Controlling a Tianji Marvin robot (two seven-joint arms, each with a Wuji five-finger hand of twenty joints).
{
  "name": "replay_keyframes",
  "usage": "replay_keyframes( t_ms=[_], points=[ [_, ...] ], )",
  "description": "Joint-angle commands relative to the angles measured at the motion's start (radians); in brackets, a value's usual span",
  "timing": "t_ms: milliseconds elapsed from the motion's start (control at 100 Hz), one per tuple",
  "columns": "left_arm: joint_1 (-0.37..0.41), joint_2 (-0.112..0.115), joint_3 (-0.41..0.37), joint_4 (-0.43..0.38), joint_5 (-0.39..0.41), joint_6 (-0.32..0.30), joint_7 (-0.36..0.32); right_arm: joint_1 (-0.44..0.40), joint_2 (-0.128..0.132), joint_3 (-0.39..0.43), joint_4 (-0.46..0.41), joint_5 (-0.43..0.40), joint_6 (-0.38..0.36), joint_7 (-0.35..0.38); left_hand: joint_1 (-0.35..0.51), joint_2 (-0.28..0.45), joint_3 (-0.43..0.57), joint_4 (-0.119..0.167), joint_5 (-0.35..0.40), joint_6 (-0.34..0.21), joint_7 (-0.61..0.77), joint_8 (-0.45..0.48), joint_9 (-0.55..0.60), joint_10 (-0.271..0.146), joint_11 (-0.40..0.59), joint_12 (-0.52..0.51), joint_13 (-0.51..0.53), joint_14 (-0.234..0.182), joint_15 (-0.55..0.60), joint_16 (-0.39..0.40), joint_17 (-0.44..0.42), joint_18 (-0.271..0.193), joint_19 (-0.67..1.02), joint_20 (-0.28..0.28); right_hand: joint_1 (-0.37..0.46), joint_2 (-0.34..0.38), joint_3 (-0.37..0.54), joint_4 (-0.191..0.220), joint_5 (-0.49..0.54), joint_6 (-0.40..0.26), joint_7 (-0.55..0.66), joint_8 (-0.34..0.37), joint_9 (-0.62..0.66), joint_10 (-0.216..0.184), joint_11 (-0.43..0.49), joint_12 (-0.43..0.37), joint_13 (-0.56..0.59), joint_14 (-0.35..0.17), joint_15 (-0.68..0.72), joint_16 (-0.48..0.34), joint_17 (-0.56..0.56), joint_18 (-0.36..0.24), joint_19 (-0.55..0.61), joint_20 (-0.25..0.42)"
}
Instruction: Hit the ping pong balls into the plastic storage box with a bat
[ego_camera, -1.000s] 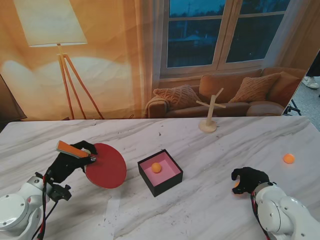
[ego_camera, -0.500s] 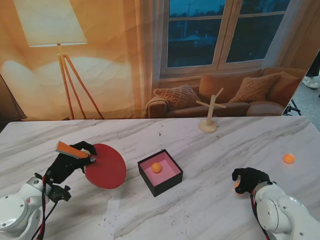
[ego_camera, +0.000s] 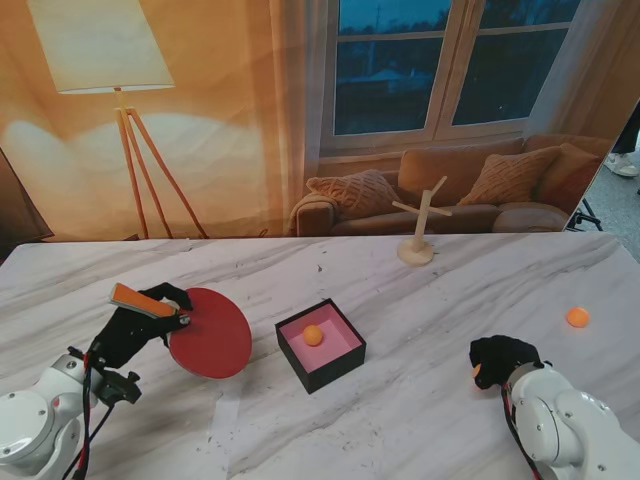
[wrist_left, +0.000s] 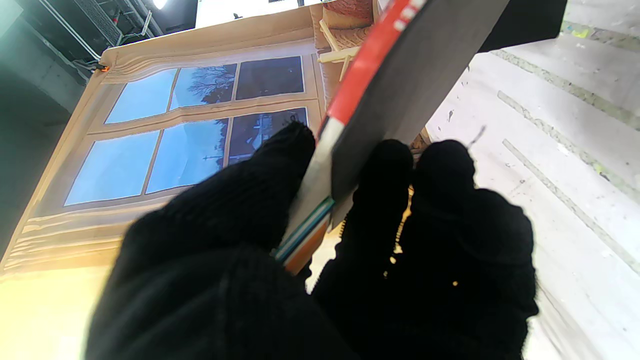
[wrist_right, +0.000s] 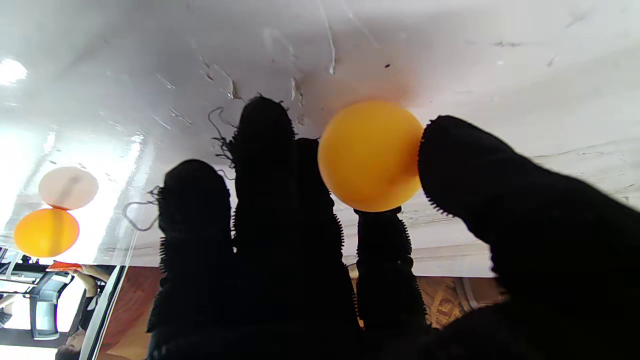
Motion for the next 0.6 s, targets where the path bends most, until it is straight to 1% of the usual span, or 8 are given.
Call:
replay_keyframes(
  t_ms=[0,60,170,290,370,450,480,590],
  points=[
    [0.007,0.0,-0.004,-0.013,-0.001,-0.003,-0.014,-0.008,0.001,-0.003,0.007,-0.003,0.011,0.016,0.056,0.004,0.105,-0.009,0.032,0.014,0.012,0.007,-0.042,-0.099,-0.025,0.01,0.006,0.064,0.032,0.01,-0.001,-0.095,-0.007,0.02,0.009,-0.034,0.069,0.017,0.037,0.022,0.015,0.01,0.02,-0.006,0.027,0.014,0.031,-0.014,0.022,-0.005,0.016,-0.016,0.04,-0.019],
    [0.008,0.0,-0.005,-0.014,-0.002,-0.003,-0.014,-0.008,0.001,-0.003,0.007,-0.005,0.01,0.015,0.056,0.005,0.105,-0.009,0.031,0.014,0.011,0.007,-0.042,-0.098,-0.025,0.01,0.005,0.065,0.032,0.01,-0.002,-0.095,-0.007,0.02,0.016,-0.037,0.074,0.019,0.052,0.027,0.034,0.022,0.035,-0.007,0.038,0.02,0.044,-0.018,0.028,-0.005,0.029,-0.018,0.047,-0.021],
    [0.009,0.0,-0.007,-0.016,-0.001,-0.005,-0.015,-0.007,0.001,-0.003,0.008,-0.008,0.008,0.011,0.056,0.005,0.105,-0.009,0.031,0.013,0.011,0.008,-0.042,-0.098,-0.025,0.01,0.006,0.064,0.032,0.01,-0.001,-0.095,-0.007,0.02,0.05,-0.058,0.08,-0.059,0.063,0.021,0.083,0.01,0.062,-0.005,0.052,0.047,0.071,-0.021,0.04,-0.023,0.055,-0.023,0.06,-0.035],
    [0.011,0.0,-0.008,-0.018,0.0,-0.005,-0.014,-0.005,-0.001,-0.004,0.017,-0.007,0.002,-0.015,0.057,0.004,0.105,-0.008,0.032,0.014,0.011,0.008,-0.042,-0.097,-0.025,0.01,0.006,0.064,0.032,0.01,-0.002,-0.094,-0.007,0.021,0.101,-0.096,0.099,-0.109,0.089,0.016,0.151,-0.041,0.107,0.004,0.055,0.067,0.106,-0.01,0.086,-0.07,0.092,-0.011,0.085,-0.04],
    [0.012,0.001,-0.009,-0.02,0.0,-0.006,-0.014,-0.004,-0.003,-0.005,0.023,-0.001,0.001,-0.036,0.055,0.004,0.104,-0.009,0.031,0.013,0.011,0.008,-0.042,-0.097,-0.025,0.01,0.007,0.063,0.033,0.01,-0.002,-0.095,-0.007,0.021,0.132,-0.109,0.103,-0.119,0.11,0.005,0.185,-0.062,0.134,0.007,0.054,0.071,0.127,-0.007,0.11,-0.079,0.113,-0.008,0.101,-0.04],
    [0.012,0.001,-0.01,-0.02,0.0,-0.006,-0.016,-0.004,-0.004,-0.005,0.023,0.004,0.003,-0.039,0.056,0.004,0.105,-0.009,0.032,0.013,0.011,0.008,-0.041,-0.099,-0.025,0.01,0.006,0.064,0.032,0.01,-0.002,-0.095,-0.007,0.021,0.15,-0.11,0.108,-0.118,0.124,-0.002,0.202,-0.07,0.147,0.013,0.055,0.074,0.138,-0.006,0.119,-0.082,0.123,-0.007,0.105,-0.04],
    [0.012,0.001,-0.01,-0.02,0.0,-0.006,-0.016,-0.004,-0.004,-0.004,0.023,0.005,0.005,-0.039,0.056,0.004,0.105,-0.009,0.032,0.013,0.011,0.008,-0.042,-0.098,-0.025,0.01,0.006,0.065,0.032,0.01,-0.002,-0.095,-0.007,0.021,0.157,-0.112,0.107,-0.119,0.128,-0.007,0.23,-0.099,0.153,0.014,0.048,0.08,0.139,-0.004,0.128,-0.091,0.124,-0.007,0.107,-0.042],
    [0.013,0.001,-0.011,-0.021,0.0,-0.007,-0.018,-0.004,-0.005,-0.005,0.022,0.009,0.01,-0.039,0.056,0.004,0.105,-0.009,0.031,0.013,0.011,0.009,-0.042,-0.098,-0.025,0.01,0.006,0.064,0.033,0.011,-0.002,-0.095,-0.007,0.021,0.179,-0.116,0.104,-0.121,0.152,-0.018,0.248,-0.114,0.169,0.015,0.046,0.083,0.15,-0.007,0.136,-0.093,0.133,-0.008,0.11,-0.042]
  ],
)
